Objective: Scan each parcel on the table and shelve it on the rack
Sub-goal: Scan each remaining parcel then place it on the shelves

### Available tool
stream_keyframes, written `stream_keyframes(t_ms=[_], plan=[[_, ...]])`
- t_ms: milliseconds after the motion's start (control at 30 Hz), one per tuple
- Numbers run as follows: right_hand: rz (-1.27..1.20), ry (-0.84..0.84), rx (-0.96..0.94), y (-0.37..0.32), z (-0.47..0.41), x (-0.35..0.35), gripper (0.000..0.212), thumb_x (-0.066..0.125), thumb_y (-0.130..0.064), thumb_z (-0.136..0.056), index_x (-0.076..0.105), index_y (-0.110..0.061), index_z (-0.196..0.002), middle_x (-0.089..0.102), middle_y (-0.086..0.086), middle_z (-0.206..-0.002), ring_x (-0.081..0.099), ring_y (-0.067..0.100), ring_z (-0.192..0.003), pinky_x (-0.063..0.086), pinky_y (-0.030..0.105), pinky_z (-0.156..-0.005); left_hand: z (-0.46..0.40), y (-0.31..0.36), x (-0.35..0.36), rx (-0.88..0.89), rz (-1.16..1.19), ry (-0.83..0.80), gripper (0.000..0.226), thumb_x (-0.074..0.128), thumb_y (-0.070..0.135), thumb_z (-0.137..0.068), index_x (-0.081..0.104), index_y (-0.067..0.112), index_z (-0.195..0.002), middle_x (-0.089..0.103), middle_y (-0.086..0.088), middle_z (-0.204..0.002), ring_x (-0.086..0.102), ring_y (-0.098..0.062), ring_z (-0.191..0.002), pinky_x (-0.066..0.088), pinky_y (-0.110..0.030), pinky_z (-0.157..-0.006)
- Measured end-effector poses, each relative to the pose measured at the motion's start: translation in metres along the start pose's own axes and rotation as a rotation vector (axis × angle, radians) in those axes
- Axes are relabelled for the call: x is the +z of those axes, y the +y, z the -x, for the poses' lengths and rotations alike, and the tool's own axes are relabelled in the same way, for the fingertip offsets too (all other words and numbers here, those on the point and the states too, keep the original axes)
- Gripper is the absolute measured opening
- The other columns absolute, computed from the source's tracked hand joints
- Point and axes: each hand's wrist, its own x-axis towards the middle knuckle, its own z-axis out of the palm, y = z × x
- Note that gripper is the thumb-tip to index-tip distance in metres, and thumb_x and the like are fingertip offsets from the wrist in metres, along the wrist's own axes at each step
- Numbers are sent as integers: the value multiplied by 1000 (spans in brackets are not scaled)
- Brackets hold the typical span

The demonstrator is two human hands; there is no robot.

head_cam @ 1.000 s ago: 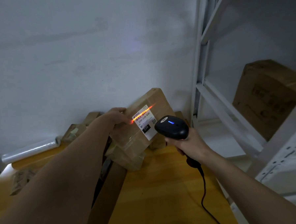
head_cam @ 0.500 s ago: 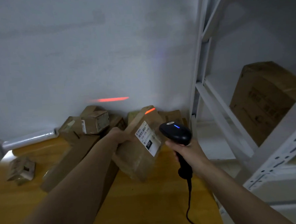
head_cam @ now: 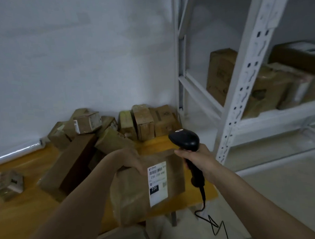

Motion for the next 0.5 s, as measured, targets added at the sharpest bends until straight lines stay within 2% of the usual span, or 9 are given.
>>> stream_keyframes(t_ms=[33,133,233,300,367,433,500], plan=[[-16,32,7,4,13,-1,23,76,-21,-82,64,-10,-67,55,1,-47,52,14,-42,45,20,-48,8,2,9,28,-5,-10,74,80,44,-73,53,15,-135,52,-3,-137,54,-25,-120,48,-35,-97],[-54,122,14,17,53,-6,20,76,-18,-82,63,-11,-68,54,0,-47,50,14,-42,43,21,-47,27,11,36,107,93,21,68,82,43,-71,58,13,-127,59,-2,-128,59,-21,-110,52,-31,-85],[-69,212,-1,26,93,-21,17,76,-16,-81,63,-9,-73,52,3,-51,48,17,-46,41,24,-50,42,34,53,169,176,3,62,84,41,-68,64,13,-120,66,-5,-117,64,-21,-102,55,-35,-89],[-99,283,-9,29,117,-36,15,76,-16,-80,64,-11,-74,52,3,-54,49,16,-48,43,25,-50,56,57,61,228,172,-5,62,84,40,-68,64,14,-120,65,-5,-119,64,-19,-100,55,-31,-80],[-130,356,-22,28,140,-54,13,76,-16,-81,65,-11,-76,53,4,-56,50,17,-49,44,26,-52,72,85,66,322,139,40,68,85,42,-67,59,16,-125,61,-2,-123,59,-11,-92,48,-23,-68],[-149,427,-50,26,158,-74,11,74,-13,-81,65,-9,-79,54,6,-57,51,18,-51,46,29,-55,88,112,70,419,117,113,74,85,45,-64,56,20,-128,55,4,-115,50,-3,-81,39,-18,-61],[-154,491,-79,24,172,-95,10,73,-11,-82,64,-5,-81,55,8,-59,51,20,-53,46,31,-56,99,135,74,498,141,166,81,85,48,-60,53,25,-130,48,6,-117,49,-7,-91,37,-20,-64]])
